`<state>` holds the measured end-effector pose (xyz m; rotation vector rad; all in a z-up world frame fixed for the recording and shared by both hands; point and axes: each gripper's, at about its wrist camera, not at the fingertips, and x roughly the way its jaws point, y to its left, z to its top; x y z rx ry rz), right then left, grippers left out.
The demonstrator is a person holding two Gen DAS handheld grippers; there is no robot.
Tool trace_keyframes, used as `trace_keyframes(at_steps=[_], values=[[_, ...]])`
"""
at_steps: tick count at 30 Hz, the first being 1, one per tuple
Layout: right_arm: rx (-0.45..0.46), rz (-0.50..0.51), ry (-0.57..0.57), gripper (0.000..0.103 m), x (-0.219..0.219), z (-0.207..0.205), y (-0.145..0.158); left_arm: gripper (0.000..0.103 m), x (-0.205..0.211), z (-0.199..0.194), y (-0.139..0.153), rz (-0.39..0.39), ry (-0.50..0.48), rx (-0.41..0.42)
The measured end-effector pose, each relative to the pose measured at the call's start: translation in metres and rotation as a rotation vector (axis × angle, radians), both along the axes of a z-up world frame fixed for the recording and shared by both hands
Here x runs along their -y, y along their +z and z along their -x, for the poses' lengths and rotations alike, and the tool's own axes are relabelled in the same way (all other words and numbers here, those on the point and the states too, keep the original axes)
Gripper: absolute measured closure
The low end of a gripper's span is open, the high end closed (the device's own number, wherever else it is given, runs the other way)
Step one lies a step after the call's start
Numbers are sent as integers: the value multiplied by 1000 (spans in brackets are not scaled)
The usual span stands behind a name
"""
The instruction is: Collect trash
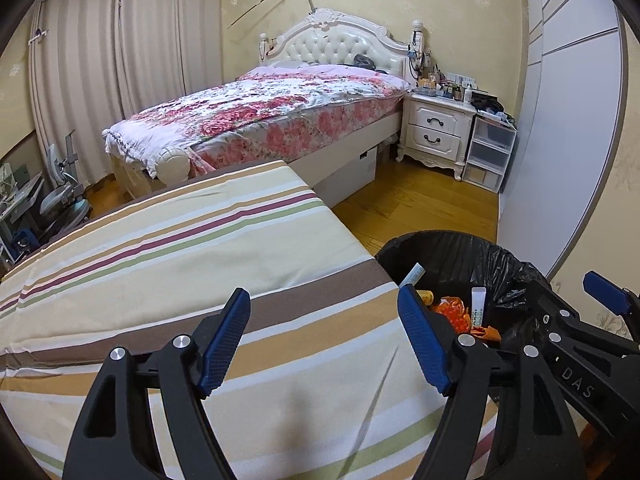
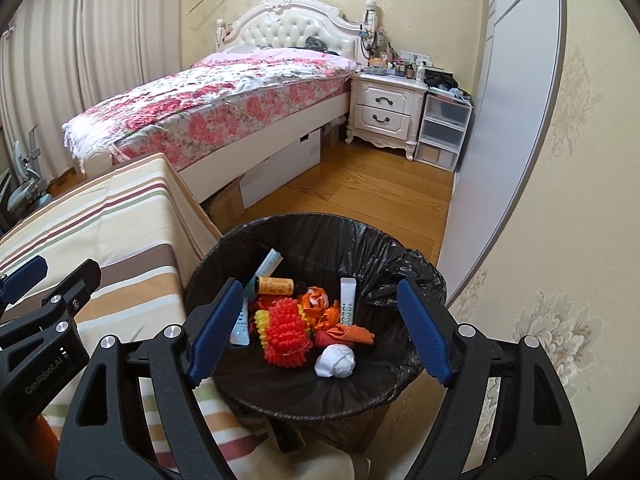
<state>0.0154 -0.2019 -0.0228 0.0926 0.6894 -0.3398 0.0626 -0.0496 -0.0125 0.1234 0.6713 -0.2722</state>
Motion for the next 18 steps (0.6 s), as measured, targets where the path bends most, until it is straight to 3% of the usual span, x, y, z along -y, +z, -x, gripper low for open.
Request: trace_keyframes(at_steps=[18], values=[[71,10,100,24,-41,55,27,25,-55,63,20,16,109,35]])
